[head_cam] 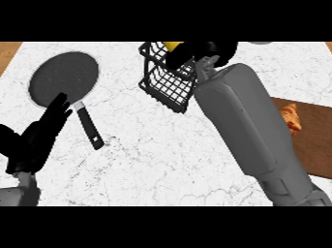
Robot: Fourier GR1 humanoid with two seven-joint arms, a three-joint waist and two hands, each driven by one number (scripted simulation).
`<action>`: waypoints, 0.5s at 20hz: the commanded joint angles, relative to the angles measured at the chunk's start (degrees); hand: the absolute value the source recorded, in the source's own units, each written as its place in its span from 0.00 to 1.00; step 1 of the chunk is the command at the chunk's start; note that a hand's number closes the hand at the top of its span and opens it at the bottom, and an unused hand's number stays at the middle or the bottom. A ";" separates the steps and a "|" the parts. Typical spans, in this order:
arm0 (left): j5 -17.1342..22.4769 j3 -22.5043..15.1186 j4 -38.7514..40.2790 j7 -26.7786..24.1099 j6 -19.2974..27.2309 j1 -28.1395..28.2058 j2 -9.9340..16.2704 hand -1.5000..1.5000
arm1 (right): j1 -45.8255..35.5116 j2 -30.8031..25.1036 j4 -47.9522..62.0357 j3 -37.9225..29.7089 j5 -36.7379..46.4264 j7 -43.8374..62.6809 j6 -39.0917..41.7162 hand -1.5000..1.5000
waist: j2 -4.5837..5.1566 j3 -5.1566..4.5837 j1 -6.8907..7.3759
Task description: Pick the lemon from the cutting board and place it in the tiered basket
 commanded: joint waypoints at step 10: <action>-1.06 -0.21 -2.43 1.86 0.13 0.22 -1.32 0.50 | -7.54 0.57 24.99 -3.92 3.81 -8.79 -15.13 1.00 | 0.19 0.00 0.52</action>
